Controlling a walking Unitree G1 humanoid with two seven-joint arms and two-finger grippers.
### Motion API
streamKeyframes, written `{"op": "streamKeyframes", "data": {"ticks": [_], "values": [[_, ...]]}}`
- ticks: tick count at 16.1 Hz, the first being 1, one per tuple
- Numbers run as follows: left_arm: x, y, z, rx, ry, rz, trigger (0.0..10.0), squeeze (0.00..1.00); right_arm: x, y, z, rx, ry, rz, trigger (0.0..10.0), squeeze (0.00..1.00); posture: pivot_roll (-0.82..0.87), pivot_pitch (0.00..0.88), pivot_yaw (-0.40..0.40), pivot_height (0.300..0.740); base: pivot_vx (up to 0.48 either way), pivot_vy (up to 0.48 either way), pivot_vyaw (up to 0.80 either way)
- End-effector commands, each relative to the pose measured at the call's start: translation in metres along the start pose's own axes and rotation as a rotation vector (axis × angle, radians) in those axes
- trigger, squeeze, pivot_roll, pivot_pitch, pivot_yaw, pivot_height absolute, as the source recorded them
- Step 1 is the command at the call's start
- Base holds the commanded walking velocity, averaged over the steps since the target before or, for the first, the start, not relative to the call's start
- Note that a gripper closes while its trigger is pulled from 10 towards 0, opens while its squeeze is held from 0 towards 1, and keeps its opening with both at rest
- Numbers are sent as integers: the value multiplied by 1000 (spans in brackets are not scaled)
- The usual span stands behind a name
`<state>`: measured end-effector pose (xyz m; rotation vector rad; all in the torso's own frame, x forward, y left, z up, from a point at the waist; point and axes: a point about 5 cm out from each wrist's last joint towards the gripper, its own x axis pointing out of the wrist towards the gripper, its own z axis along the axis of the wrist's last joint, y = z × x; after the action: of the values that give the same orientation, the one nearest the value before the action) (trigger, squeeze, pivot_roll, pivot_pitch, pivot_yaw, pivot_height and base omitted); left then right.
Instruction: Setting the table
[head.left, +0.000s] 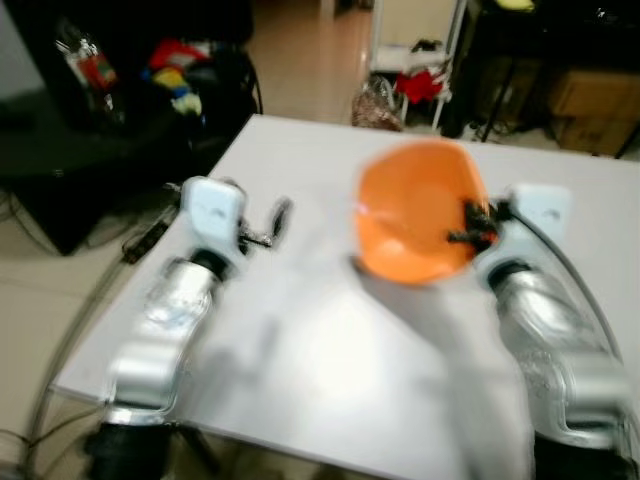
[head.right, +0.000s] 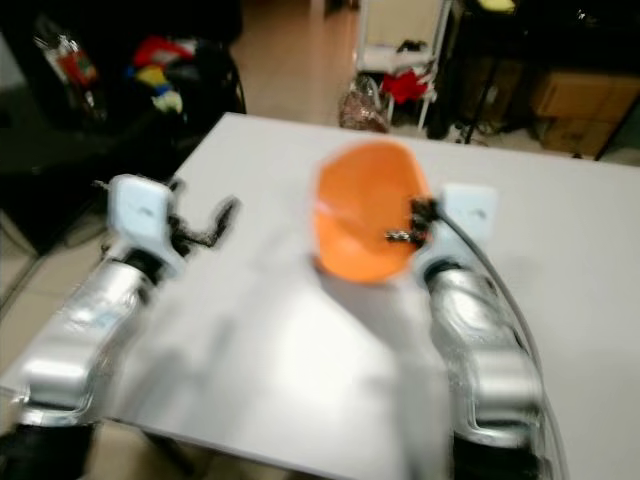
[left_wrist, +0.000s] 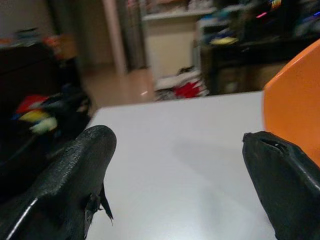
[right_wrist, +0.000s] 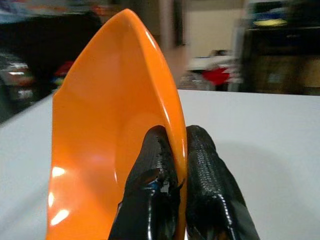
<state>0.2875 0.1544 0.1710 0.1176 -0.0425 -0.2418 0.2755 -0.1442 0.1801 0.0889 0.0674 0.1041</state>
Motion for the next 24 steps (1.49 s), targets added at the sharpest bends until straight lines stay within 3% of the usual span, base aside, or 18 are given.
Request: {"op": "streamKeyframes", "data": {"ticks": [1, 3, 5, 8, 9, 13, 14, 17, 20, 24], "values": [[4, -10, 5, -3, -17, -34, 10000, 0, -2, -8, 6, -1, -23, -20, 10000, 0, 25, 0, 13, 740, 277, 0, 0], [3, -11, 6, 2, -21, -48, 10000, 0, 0, -8, 8, 23, -21, -5, 10000, 0, 28, 0, 10, 740, 0, 0, 0], [1, -11, 5, 6, -5, -86, 10000, 0, 6, -17, 8, 110, 32, -55, 10000, 0, 29, 0, 11, 740, 0, 0, 0], [0, -18, 2, -11, 41, -210, 10000, 0, 13, -35, 0, 230, 139, -151, 10000, 0, 30, 0, 15, 740, 0, 0, 0], [-3, -26, -3, 0, 91, -313, 10000, 0, 18, -42, -2, 352, 175, -165, 10000, 0, 29, 0, 19, 740, 0, 0, 0], [-16, -41, -13, 33, 183, -516, 10000, 0, 23, -53, -9, 549, 206, -200, 10000, 0, 28, 0, 20, 740, 0, 0, 0], [-19, -42, -12, 25, 193, -558, 10000, 0, 27, -50, -15, 637, 240, -145, 10000, 0, 25, 0, 25, 740, 0, 0, 0], [-24, -36, -15, 58, 236, -606, 10000, 0, 34, -33, -24, 726, 314, 16, 10000, 0, 30, 0, 30, 740, 0, 0, 0], [-31, -27, -18, 84, 274, -629, 10000, 0, 47, -19, -34, 741, 377, 119, 10000, 0, 39, 0, 30, 740, 0, 0, 0], [-38, -20, -19, 106, 306, -646, 10000, 0, 59, -7, -46, 754, 470, 155, 10000, 0, 61, 0, 17, 740, 0, 0, 0]]}}
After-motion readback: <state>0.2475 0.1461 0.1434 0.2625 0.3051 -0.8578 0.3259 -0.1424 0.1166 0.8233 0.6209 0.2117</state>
